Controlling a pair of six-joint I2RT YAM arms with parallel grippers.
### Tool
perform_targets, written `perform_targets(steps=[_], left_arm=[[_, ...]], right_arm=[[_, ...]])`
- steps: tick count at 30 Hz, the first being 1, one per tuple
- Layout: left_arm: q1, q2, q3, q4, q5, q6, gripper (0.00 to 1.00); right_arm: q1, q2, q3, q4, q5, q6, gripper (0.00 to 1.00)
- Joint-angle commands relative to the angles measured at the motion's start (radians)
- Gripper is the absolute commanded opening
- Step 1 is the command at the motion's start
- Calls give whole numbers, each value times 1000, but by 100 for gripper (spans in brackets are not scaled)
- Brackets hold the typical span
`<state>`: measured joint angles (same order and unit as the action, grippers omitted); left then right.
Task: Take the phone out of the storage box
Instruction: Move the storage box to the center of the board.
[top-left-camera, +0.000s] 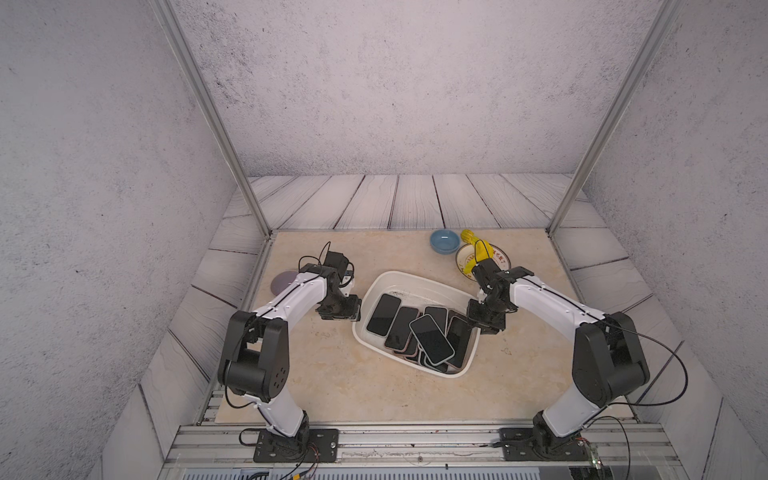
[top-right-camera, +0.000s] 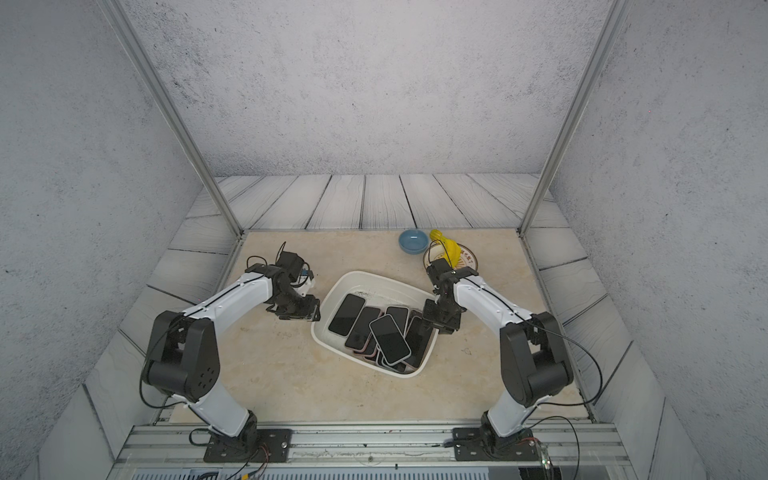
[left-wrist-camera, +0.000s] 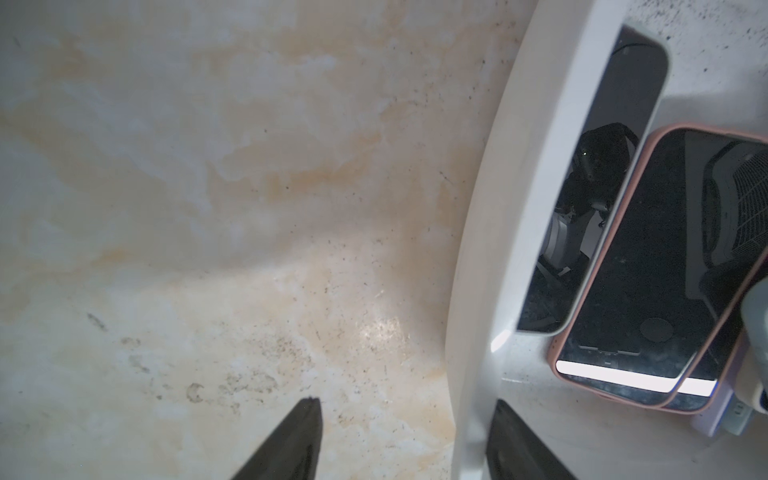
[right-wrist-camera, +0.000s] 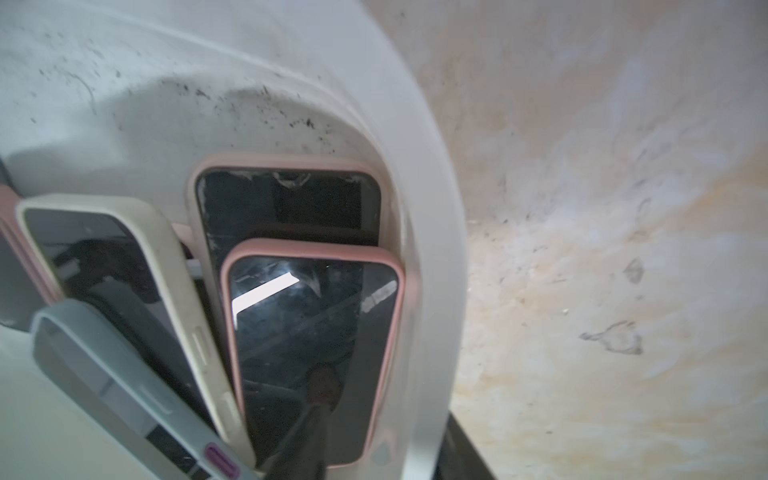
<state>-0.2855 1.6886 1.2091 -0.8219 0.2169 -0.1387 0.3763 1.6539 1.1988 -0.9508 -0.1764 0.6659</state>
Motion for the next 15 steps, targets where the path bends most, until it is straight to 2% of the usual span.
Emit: perform_targets(steps=[1,5,10,15], left_arm=[[-18,19,21,4,-1,-13,61],[-22,33,23,9,0,-29,46],[-22,64,43,9,-1,-35,19],[-22,129,109,0,-5,-35,4]], right_arm=[[0,35,67,13,-1,-19,26],[-2,94,141,-2,1,-40,8],[-16,176,275,-37,32,-81,1],[-46,288,450,-73,32,-114,0]])
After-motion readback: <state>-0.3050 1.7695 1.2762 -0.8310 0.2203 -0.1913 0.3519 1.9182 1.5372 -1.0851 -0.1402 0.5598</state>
